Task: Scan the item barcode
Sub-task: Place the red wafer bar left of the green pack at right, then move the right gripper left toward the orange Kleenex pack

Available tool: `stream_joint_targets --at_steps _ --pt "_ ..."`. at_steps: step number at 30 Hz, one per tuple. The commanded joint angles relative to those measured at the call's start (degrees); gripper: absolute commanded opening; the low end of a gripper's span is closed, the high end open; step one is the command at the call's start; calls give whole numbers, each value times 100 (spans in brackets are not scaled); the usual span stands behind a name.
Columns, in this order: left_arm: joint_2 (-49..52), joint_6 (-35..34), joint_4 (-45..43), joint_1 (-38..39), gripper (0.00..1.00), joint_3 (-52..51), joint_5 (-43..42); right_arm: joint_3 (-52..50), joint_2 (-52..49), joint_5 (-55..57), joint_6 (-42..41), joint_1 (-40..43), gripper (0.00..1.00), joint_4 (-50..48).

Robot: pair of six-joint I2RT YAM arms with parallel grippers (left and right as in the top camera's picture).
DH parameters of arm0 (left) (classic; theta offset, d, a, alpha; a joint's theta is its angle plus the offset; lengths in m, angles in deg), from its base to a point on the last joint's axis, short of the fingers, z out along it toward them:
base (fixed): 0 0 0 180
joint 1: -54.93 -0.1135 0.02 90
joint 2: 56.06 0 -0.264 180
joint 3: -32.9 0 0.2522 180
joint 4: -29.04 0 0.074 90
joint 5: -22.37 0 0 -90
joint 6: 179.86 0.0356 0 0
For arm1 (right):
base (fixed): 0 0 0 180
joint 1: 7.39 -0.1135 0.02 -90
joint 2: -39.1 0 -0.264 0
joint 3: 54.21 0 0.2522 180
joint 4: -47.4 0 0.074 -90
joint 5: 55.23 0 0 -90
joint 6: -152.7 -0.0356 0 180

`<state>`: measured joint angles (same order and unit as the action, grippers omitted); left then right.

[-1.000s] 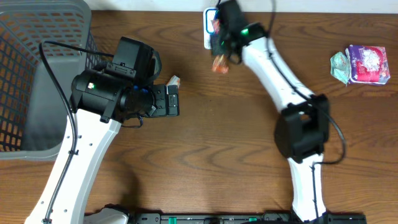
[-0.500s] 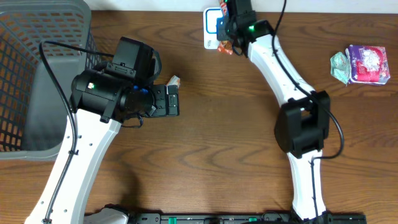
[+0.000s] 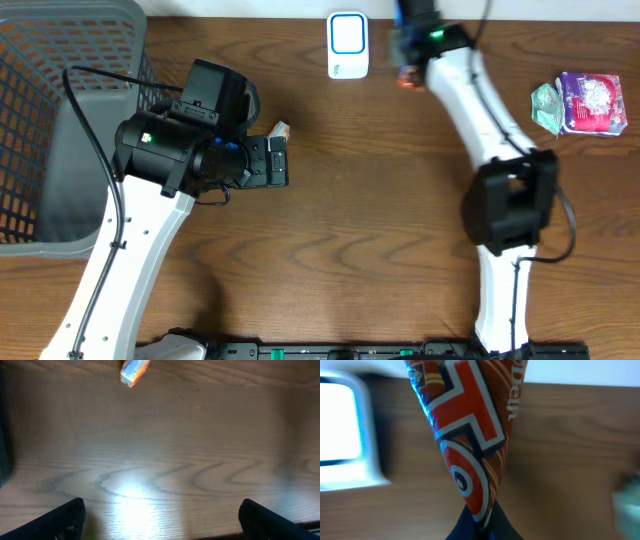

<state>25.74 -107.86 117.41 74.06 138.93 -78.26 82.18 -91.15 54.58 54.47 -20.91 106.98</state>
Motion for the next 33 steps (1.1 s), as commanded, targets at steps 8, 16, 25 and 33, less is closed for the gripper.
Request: stream_joint_targets --at_steps 8,16,25,33 --pt "-15 33 17 -20 98 22 -26 28 15 520 1797 1821 6 876" --pt "-15 33 17 -20 98 22 -26 28 4 -861 1427 2535 99 1228" --pt "-15 33 17 -20 98 22 -26 26 0 -3635 1222 2153 91 1429" --pt "-15 33 17 -20 98 22 -26 26 -7 -5062 496 1226 79 1574"
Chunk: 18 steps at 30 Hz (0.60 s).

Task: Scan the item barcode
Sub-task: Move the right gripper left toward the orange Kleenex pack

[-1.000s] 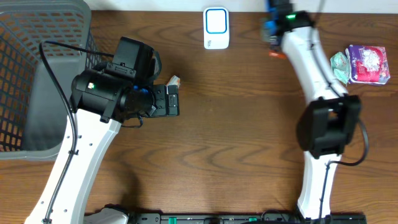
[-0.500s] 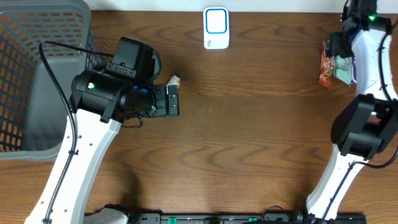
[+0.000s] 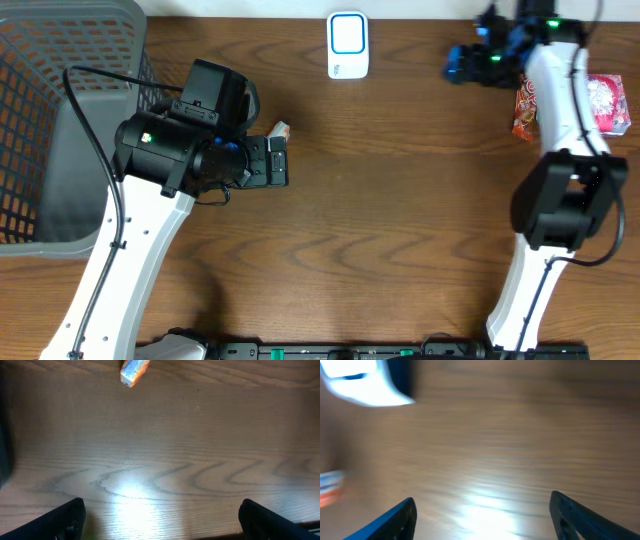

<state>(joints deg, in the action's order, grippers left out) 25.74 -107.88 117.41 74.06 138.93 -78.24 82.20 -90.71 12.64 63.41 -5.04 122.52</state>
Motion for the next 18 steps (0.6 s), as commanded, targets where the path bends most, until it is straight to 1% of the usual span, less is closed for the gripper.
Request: stream_joint_targets --at_steps 1,5,6,10,13,18 --pt "-15 35 17 -20 98 22 -28 24 -50 -857 -483 -525 79 7" --pt "-15 35 17 -20 98 22 -28 22 -72 -767 -852 -1263 79 -144" --pt "-15 35 17 -20 98 22 -28 22 -74 -723 -940 -1416 81 -190" --pt "-15 35 17 -20 98 22 -28 22 -76 -201 -1665 -2109 84 -501" --pt "-15 35 17 -20 98 22 -28 22 -87 142 -2216 -2542 84 -750" --pt "-15 35 17 -20 98 22 -28 22 -227 391 -3018 -3069 81 -1182"
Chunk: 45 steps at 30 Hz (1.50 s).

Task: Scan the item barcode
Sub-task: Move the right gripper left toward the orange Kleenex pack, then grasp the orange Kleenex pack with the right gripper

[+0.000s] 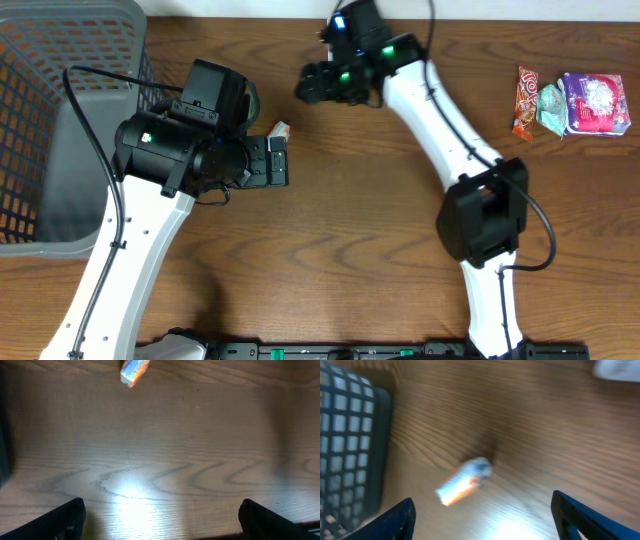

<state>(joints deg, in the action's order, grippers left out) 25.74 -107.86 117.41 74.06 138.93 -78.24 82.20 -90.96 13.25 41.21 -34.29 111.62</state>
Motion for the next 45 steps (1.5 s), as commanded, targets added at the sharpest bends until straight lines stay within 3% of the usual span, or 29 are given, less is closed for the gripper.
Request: stream_joint_targets --at_steps 1,8,24,27,32,35,40,45 --pt "-15 33 17 -20 98 22 -28 22 -243 369 -1034 -223 80 -155" --pt "-15 33 17 -20 98 22 -28 22 -708 448 -2218 -619 76 -315" --pt "-15 33 17 -20 98 22 -28 22 -1180 1482 -2660 -1259 72 -636" --pt "-15 33 17 -20 98 22 -28 22 -1410 1486 -2671 -1270 62 -713" --pt "-15 33 17 -20 98 22 -28 22 -1523 1480 -2640 -1224 20 -367" --pt "-15 33 17 -20 98 22 -28 24 -1445 1475 -2498 -1128 5 -192" --pt "-15 33 17 -20 98 22 -28 26 -1132 1043 -1582 -809 1 146" --pt "-15 33 17 -20 98 22 -28 26 -754 -726 131 -212 5 282"
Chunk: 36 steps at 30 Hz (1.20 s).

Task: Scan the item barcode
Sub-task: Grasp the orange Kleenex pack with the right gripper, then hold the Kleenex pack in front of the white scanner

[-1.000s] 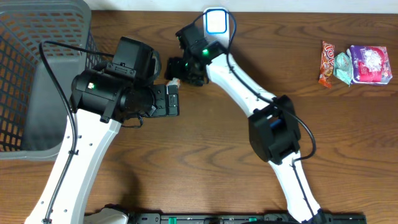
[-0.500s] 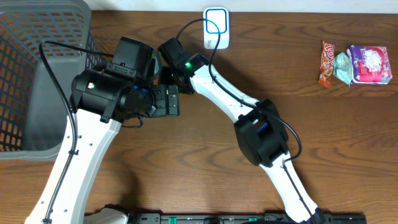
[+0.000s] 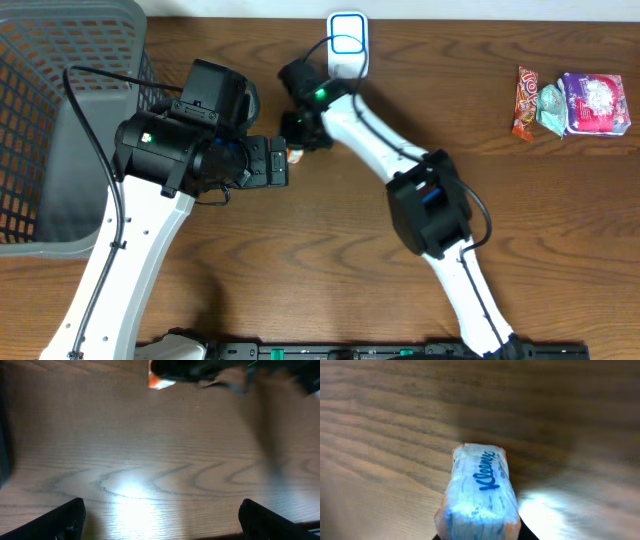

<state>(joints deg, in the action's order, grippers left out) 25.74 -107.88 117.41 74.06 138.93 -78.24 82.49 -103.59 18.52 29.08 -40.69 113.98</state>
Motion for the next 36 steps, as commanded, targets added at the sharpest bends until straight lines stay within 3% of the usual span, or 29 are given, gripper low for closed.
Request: stream_joint_targets --at_steps 1,5,10,18,24,29,36 --pt "-15 35 17 -20 98 22 -28 -2 560 -1631 1585 551 6 83" --pt "-15 35 17 -20 98 22 -28 -2 629 -3508 2618 1239 10 378" --pt "-15 35 17 -20 98 22 -28 -4 608 -5510 3836 2144 1 1145" --pt "-15 35 17 -20 98 22 -28 -4 608 -5812 4636 2850 1 2920" --pt "-15 35 17 -20 98 22 -28 -4 608 -5914 5788 2990 4 4391" --pt "-15 35 17 -20 98 22 -28 -15 608 -6092 5136 2986 1 4468" --pt "-15 35 17 -20 98 22 -28 -15 608 -6708 5090 2994 1 4468"
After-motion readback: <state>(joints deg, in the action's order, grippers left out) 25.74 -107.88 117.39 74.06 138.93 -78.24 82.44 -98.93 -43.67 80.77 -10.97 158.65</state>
